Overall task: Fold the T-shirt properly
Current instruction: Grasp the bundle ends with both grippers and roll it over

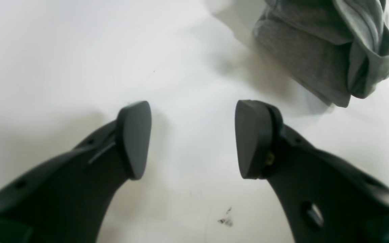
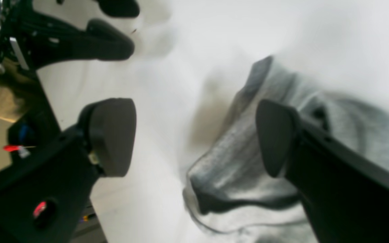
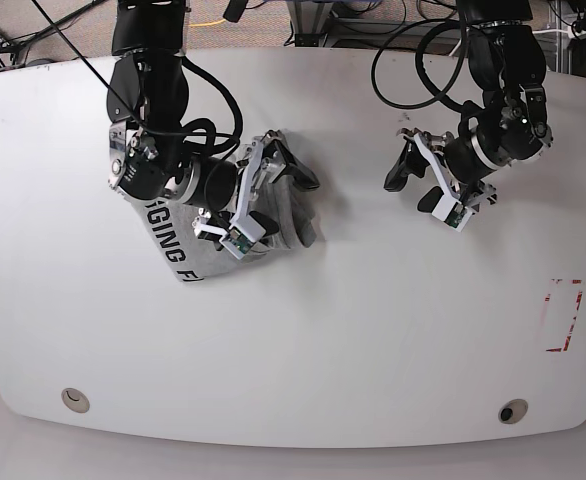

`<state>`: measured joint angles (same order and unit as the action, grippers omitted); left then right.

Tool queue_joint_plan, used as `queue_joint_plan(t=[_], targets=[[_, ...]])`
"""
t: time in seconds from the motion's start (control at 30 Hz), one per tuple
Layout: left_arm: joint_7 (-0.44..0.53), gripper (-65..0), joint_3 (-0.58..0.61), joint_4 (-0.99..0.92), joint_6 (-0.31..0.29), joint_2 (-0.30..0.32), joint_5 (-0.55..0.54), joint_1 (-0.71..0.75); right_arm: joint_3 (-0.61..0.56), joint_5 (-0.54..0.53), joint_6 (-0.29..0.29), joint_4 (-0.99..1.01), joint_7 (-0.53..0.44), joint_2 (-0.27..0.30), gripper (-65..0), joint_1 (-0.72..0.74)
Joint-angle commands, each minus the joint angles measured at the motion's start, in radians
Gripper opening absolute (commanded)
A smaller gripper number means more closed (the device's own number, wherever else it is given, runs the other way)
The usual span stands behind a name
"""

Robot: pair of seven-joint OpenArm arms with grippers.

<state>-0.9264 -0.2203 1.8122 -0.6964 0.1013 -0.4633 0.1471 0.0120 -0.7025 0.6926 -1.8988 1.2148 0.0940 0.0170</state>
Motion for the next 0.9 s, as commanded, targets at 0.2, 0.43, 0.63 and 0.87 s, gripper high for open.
queue_joint_plan(t=[0.2, 0.43, 0.63, 0.87], targets=[[0.023, -28.5, 0.134, 0.048, -0.002, 0.005, -0.016, -0.043, 0.253, -0.056, 0.006, -0.031, -0.019, 0.105, -13.3, -0.001], [0.023, -28.5, 0.33, 0.048, -0.002, -0.002, -0.016, -0.1, 0.352, -0.058, 0.006, 0.086, -0.02, 0.169, -16.5, 0.065], [0.027, -28.5, 0.456, 0.047, -0.002, -0.068, -0.018, -0.139, 0.343, -0.055, 0.006, 0.282, -0.065, 0.215, -36.5, 0.174], [0.027, -28.5, 0.513, 0.004, 0.056, -0.139, -0.016, -0.154, 0.23, 0.074, 0.006, 0.473, -0.16, 0.223, -41.1, 0.314]])
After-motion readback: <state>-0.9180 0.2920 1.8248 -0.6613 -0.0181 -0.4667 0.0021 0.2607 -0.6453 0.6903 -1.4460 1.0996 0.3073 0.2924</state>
